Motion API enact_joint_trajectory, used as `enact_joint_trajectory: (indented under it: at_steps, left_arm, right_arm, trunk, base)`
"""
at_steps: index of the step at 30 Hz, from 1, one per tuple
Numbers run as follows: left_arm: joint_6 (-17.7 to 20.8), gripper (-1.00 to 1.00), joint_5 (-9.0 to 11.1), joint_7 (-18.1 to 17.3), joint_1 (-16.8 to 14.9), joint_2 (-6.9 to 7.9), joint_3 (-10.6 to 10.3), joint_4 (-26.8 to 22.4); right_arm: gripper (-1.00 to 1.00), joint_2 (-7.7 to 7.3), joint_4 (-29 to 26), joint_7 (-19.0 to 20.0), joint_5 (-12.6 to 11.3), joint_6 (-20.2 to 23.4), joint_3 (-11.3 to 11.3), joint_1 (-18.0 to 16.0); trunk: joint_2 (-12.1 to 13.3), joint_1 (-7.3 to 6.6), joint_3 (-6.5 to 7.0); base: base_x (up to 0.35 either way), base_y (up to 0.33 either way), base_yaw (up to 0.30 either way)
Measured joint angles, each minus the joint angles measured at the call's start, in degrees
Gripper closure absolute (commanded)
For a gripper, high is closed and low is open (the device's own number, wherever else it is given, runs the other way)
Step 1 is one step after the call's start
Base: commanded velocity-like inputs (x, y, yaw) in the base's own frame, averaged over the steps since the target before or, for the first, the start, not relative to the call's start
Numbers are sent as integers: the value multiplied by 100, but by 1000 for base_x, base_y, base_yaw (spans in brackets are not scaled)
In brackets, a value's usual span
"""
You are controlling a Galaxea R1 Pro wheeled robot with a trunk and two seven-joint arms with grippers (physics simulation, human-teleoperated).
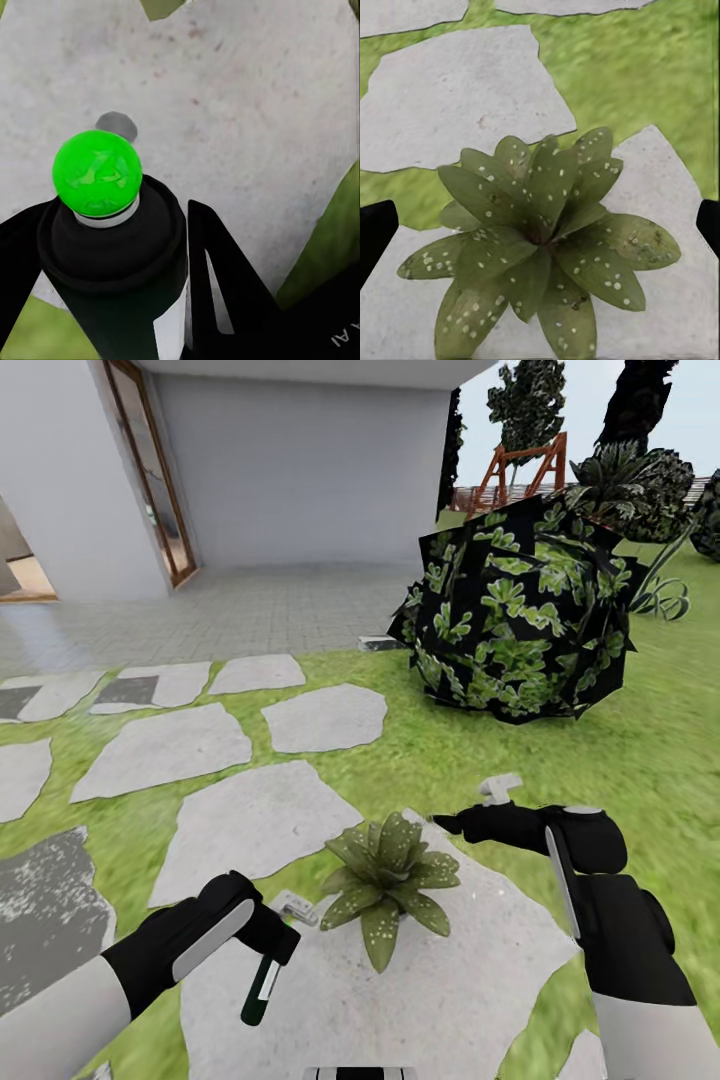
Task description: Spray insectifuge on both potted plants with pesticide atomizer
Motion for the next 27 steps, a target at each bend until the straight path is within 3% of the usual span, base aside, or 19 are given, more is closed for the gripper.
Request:
enact_joint_trajectory:
  at_steps: [4, 13, 18, 23, 27]
  left_arm:
    - [0, 100, -15, 37, 29, -92, 7, 1]
    - [0, 100, -38, 95, 164, -132, 122, -80]
    - [3, 100, 5, 68, 201, -115, 155, -108]
    - [3, 100, 16, 62, 287, -102, 462, -113]
    - [3, 100, 9, 67, 315, -108, 522, -118]
  right_arm:
    - [-100, -5, 0, 0, 3, -1, -265, -7]
    - [-100, -3, 1, -35, -2, 0, -320, -36]
    - [-100, 0, 3, -35, -2, -3, -321, -36]
    - [-100, 6, 1, -35, -3, -3, -322, -35]
    - [-100, 8, 1, -35, -3, -3, -323, -34]
  trunk:
    - [0, 0, 0]
    - [0, 0, 0]
    - [0, 0, 0]
    - [0, -1, 0]
    - [0, -1, 0]
  base:
    - [0, 3, -279]
    - [0, 18, -122]
    - [15, 265, -14]
    - [88, 311, -201]
    - [113, 316, -263]
